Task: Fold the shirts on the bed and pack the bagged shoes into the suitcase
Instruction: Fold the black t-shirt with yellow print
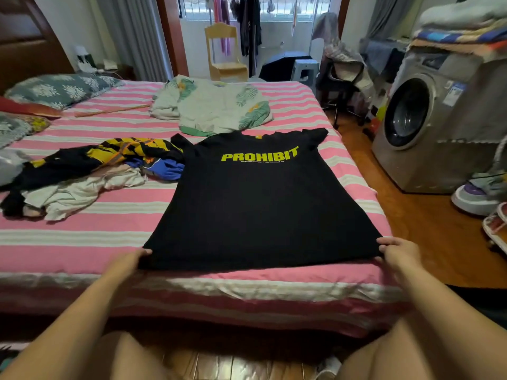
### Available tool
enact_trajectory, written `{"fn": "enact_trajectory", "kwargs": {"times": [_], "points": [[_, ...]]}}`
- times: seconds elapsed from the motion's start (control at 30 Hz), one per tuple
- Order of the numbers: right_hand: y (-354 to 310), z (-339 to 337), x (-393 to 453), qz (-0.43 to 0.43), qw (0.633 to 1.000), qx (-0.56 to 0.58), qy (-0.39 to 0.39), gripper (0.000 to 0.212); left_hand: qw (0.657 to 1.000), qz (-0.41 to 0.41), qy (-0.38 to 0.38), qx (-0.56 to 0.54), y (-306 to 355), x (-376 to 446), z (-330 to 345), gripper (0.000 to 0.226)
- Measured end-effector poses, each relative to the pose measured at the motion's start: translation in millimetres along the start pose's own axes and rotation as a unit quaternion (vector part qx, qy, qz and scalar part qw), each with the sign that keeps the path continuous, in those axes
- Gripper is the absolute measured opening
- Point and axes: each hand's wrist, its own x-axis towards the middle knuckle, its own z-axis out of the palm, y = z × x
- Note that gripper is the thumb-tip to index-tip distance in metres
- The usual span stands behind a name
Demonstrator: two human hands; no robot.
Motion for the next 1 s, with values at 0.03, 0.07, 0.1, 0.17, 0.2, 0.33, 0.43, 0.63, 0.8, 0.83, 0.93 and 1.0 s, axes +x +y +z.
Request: {"fn": "enact_trajectory", "kwargs": {"times": [0.03, 0.07, 0.1, 0.17, 0.2, 0.33, 0.43, 0.63, 0.8, 0.83, 0.93, 1.0], "points": [[-2.7, -2.2, 1.9, -0.020, 0.999, -0.025, 0.014, 0.030, 1.000, 0.008, 0.025, -0.002, 1.0, 3.9, -0.8, 0.007], [-5.3, -4.9, 4.4, -0.040, 0.998, -0.049, 0.031, 0.032, 0.999, 0.019, 0.038, 0.000, 2.9, 8.2, -3.2, 0.014], [-7.9, -7.8, 6.5, -0.056, 0.995, -0.075, 0.046, 0.034, 0.999, 0.027, 0.039, 0.017, 6.4, 7.4, -4.5, 0.022], [-11.4, -14.4, 9.0, -0.085, 0.983, -0.153, 0.059, 0.037, 0.991, 0.067, 0.064, 0.101, 9.7, 5.7, -7.9, 0.029], [-11.1, -15.7, 8.2, -0.097, 0.970, -0.218, 0.052, 0.036, 0.980, 0.091, 0.075, 0.162, 11.0, 3.3, -9.0, 0.028], [-3.4, -12.6, -0.9, -0.135, 0.904, -0.405, 0.014, 0.028, 0.917, 0.147, 0.063, 0.366, 8.5, -13.6, -8.2, 0.015], [-4.8, -22.2, -5.4, -0.159, 0.870, -0.467, 0.025, 0.019, 0.879, 0.180, 0.056, 0.439, 5.1, -23.9, -10.5, 0.011], [8.8, -33.3, -30.7, -0.039, 0.746, -0.654, -0.122, 0.025, 0.804, 0.134, -0.019, 0.579, -35.5, -51.6, -2.1, 0.028], [0.9, -19.8, -35.8, -0.024, 0.617, -0.765, -0.185, 0.014, 0.763, 0.083, -0.087, 0.635, -23.3, -47.4, 1.0, 0.034], [-7.7, -15.0, -35.3, -0.021, 0.614, -0.765, -0.192, 0.014, 0.746, 0.069, -0.116, 0.652, -14.7, -42.4, -0.8, 0.034], [-56.7, 3.3, -28.4, -0.044, 0.660, -0.726, -0.189, 0.026, 0.756, 0.096, -0.134, 0.634, 28.7, -28.2, 3.7, 0.035], [-98.8, 13.8, -18.8, -0.087, 0.701, -0.690, -0.157, 0.020, 0.786, 0.168, -0.117, 0.583, 79.5, -32.6, 16.3, 0.027]]}}
